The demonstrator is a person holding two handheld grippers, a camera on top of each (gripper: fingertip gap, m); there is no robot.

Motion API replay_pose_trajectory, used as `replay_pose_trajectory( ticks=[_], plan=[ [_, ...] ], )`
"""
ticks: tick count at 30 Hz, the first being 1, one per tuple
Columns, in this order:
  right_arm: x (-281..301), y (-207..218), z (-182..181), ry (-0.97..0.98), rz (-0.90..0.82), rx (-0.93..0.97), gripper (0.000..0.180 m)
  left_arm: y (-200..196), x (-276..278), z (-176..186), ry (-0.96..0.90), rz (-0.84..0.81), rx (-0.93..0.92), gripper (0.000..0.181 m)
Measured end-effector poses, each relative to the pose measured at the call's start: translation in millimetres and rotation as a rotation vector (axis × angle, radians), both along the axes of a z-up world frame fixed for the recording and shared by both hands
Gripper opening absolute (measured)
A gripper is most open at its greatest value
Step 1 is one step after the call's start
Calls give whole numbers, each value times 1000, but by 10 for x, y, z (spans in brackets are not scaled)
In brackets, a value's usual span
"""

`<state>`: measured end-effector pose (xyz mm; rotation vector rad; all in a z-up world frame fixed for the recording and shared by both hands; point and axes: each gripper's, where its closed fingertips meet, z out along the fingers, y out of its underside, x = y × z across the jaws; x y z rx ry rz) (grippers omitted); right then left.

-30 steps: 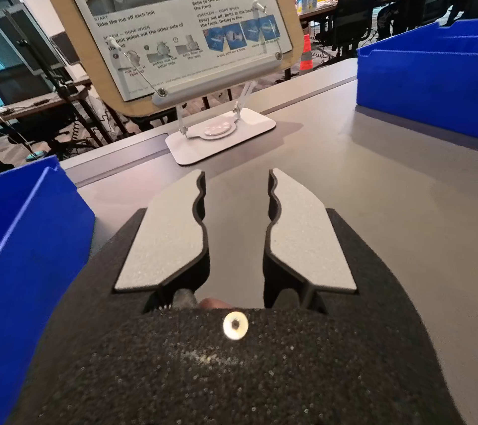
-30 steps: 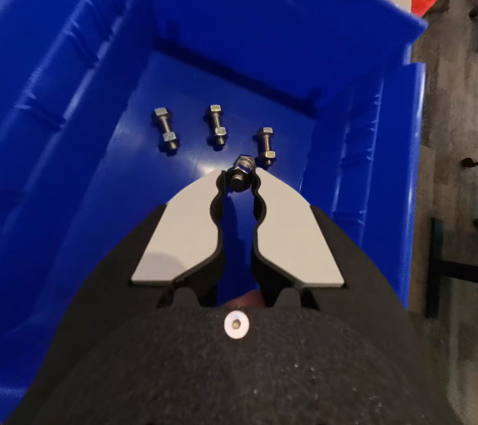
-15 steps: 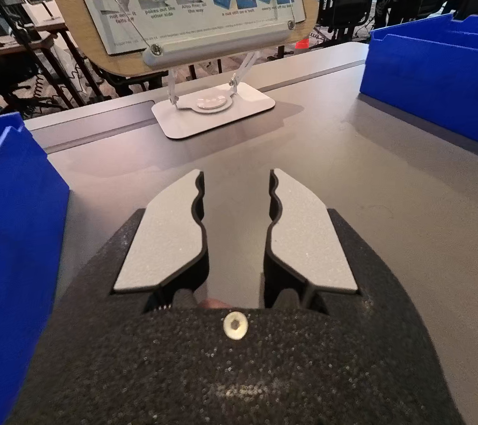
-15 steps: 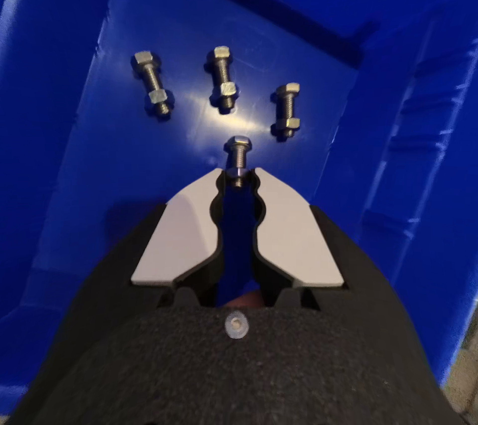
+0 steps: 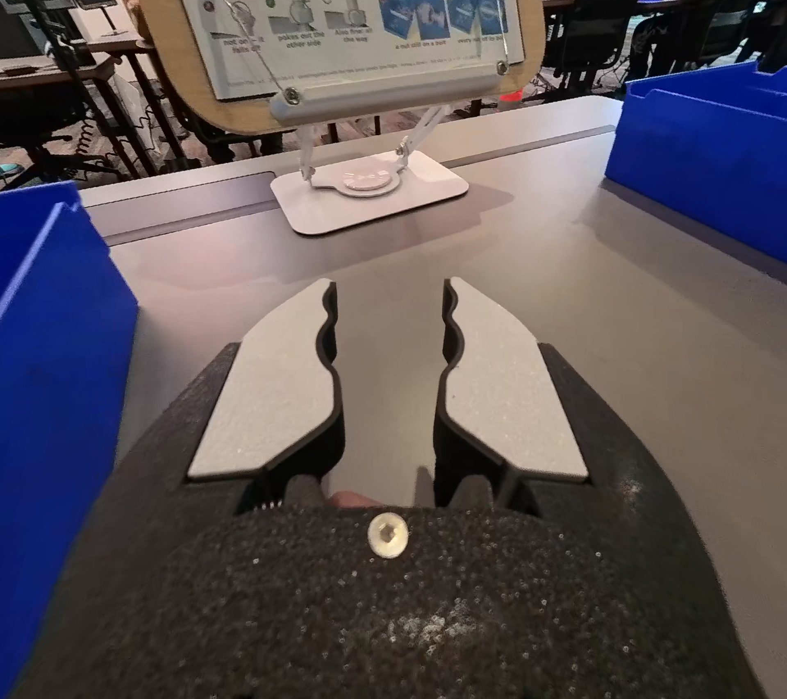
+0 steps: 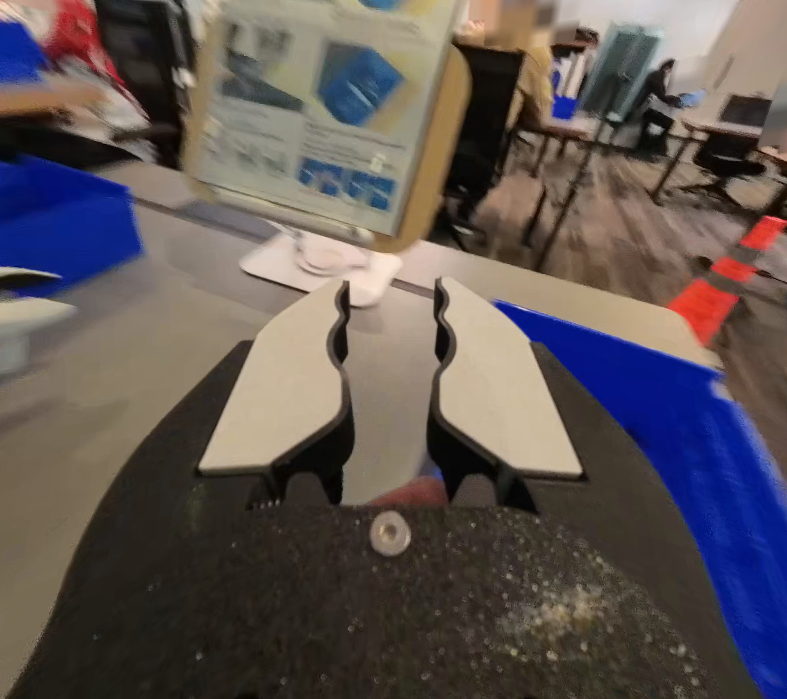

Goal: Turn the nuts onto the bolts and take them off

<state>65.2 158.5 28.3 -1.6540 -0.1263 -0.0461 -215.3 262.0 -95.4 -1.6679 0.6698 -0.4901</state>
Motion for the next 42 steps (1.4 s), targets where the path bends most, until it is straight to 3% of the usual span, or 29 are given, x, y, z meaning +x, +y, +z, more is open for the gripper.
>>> replay_pose_trajectory(
  ticks=[3,6,10,14,32,35,37,40,42],
  plan=[
    [-629,78,-142,87,84,71,45,34,-71,26,-10,29,7,47],
    [-1009,195,-541,30,95,61,48,51,-88,21,-17,32,-9,47],
    [-1176,209,-976,-70,69,50,45,80,-97,-16,-9,35,-22,48],
    [-1209,210,-1235,-37,87,-45,44,87,-81,-87,8,30,-40,48],
    [-1180,218,-1234,-101,83,-37,39,-36,94,-172,64,-23,-25,49],
    [-1193,153,-1098,-94,111,0,39,-44,118,-188,77,-29,-22,49],
    [-991,25,-750,-145,59,60,39,-46,114,-192,74,-33,-28,49],
    [-237,-318,-33,-119,-114,169,39,-44,98,-189,60,-39,-44,49],
    [428,-613,132,9,-214,141,45,-31,85,-213,61,-34,-54,49]
  ],
)
